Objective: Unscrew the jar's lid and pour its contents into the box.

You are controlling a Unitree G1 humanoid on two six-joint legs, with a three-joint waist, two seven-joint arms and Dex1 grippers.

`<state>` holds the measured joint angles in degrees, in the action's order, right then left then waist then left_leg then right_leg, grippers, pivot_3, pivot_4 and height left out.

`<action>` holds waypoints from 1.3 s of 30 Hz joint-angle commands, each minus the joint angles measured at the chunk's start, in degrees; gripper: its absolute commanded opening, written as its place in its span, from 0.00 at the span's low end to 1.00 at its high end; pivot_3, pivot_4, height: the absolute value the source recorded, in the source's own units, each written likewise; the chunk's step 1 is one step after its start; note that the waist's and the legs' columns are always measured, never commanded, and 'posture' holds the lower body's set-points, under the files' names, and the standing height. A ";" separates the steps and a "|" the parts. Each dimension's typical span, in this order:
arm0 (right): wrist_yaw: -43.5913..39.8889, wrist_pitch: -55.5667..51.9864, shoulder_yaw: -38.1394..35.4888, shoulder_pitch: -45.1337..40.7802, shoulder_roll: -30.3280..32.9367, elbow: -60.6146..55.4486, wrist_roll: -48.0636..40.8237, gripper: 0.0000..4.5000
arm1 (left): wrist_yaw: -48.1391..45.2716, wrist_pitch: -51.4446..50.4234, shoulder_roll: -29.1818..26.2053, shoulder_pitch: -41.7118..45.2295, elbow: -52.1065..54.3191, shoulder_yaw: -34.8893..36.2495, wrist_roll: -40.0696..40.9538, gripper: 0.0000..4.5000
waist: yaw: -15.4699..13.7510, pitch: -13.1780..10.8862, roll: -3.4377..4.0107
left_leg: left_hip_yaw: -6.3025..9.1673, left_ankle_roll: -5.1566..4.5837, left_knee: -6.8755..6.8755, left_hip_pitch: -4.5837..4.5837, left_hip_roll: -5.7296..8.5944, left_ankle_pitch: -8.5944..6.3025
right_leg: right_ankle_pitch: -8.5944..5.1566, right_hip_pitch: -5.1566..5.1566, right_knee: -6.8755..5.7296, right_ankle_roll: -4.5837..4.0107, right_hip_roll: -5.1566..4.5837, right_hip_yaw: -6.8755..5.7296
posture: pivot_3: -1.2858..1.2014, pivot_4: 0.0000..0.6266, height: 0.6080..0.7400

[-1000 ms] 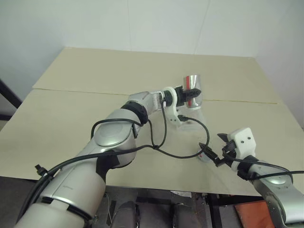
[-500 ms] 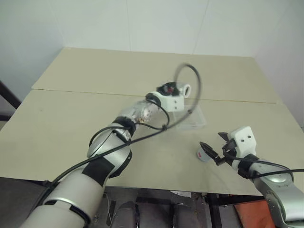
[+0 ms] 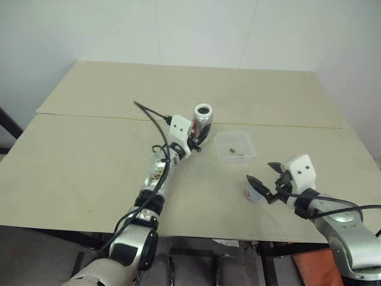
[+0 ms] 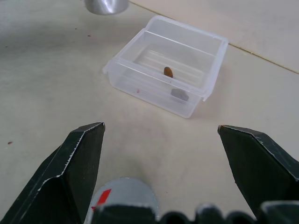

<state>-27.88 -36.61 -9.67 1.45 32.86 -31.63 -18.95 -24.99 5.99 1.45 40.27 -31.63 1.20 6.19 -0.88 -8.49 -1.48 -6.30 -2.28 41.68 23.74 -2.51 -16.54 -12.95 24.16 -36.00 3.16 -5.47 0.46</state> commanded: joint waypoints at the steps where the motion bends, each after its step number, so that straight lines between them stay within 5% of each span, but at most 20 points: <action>1: -0.53 2.56 -0.26 -0.65 0.57 -0.41 0.64 1.00 | 1.86 -3.83 0.61 -2.22 6.98 0.87 2.74 0.43 | 0.00 0.01 0.01 | 0.01 -0.01 0.00 -0.03 0.00 0.00 | 0.00 -0.01 0.01 0.00 0.00 0.02 | 0.52 0.24 1.00; 20: -0.75 3.77 0.21 -0.20 0.13 0.20 2.53 1.00 | 2.95 1.14 -2.53 -7.69 1.78 -3.85 -2.62 0.43 | 0.05 0.04 0.05 | -0.04 -0.06 -0.02 -0.15 0.01 -0.03 | 0.00 -0.07 0.14 0.00 0.00 0.05 | 0.52 0.24 1.00; 28: -1.08 4.54 0.53 -0.88 0.16 1.27 2.84 1.00 | 4.27 -2.02 -2.19 -10.82 7.66 -4.18 -1.92 0.99 | 0.11 0.07 0.08 | -0.03 -0.24 -0.06 -0.22 0.00 -0.14 | 0.00 -0.08 0.14 0.00 0.00 0.12 | 0.52 0.24 1.00; 39: -1.87 5.31 -0.45 -0.66 1.13 1.88 2.90 1.00 | 3.56 -18.06 -9.11 -21.94 34.90 -4.46 -0.75 1.00 | 0.32 0.09 0.12 | 0.00 -0.22 -0.12 -0.31 -0.06 -0.13 | 0.00 -0.06 0.11 -0.01 0.01 0.21 | 0.52 0.24 1.00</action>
<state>-29.48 -32.86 -8.34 1.14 33.10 -28.90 -15.92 -21.42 -9.48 -6.81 19.12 -2.59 -3.80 4.64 -0.56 -8.40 -1.36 -6.30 -2.50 41.54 23.39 -2.57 -16.68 -12.95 24.09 -35.89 3.15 -5.46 0.68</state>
